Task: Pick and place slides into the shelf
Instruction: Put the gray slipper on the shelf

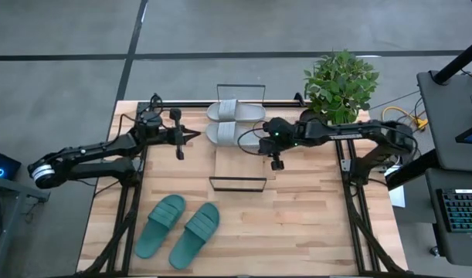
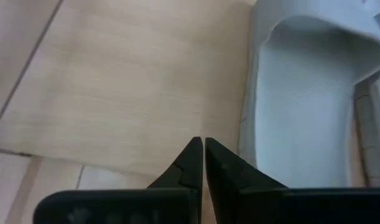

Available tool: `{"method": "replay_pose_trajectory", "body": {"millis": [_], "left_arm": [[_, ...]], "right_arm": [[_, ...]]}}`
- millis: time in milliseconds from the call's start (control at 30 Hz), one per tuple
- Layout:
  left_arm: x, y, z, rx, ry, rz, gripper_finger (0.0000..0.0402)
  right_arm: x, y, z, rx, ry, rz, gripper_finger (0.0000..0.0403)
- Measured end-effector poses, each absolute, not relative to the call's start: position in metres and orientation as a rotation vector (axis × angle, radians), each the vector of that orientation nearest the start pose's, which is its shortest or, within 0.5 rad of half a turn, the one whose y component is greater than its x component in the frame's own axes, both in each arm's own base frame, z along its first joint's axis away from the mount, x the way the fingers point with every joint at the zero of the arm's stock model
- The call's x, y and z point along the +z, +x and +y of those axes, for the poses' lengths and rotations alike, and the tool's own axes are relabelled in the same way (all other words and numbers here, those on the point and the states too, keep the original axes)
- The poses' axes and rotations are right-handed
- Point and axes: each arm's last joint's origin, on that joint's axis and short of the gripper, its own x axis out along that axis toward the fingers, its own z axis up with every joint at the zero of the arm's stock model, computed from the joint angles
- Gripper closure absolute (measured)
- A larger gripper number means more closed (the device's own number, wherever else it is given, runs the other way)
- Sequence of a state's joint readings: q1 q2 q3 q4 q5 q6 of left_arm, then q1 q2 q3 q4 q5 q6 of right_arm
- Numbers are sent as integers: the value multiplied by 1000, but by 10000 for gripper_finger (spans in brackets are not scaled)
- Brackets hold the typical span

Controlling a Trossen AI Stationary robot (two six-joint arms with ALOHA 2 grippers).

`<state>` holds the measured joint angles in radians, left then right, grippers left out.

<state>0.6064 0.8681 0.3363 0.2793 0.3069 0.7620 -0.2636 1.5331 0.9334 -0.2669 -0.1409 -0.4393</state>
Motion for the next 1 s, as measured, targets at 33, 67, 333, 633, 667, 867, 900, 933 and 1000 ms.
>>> {"method": "replay_pose_trajectory", "body": {"millis": [33,67,333,633,667,867,900,933,1000], "left_arm": [[209,155,97,197,642,326,401],[209,155,97,197,642,326,401],[209,155,97,202,643,328,402],[209,155,97,202,636,330,402],[209,155,97,203,629,329,402],[208,155,97,204,619,329,402],[208,155,97,204,619,329,402],[208,155,97,204,619,329,402],[208,155,97,205,618,329,402]], "right_arm": [[202,302,-77,73,-233,862,394],[199,303,-78,74,-231,869,394],[179,314,-80,73,-222,889,394],[176,321,-82,73,-265,852,394],[176,321,-82,75,-276,848,394],[176,320,-85,0,-369,889,394],[175,319,-87,-15,-382,899,394],[175,319,-88,-16,-383,901,394],[175,318,-90,-12,-378,899,394]]}}
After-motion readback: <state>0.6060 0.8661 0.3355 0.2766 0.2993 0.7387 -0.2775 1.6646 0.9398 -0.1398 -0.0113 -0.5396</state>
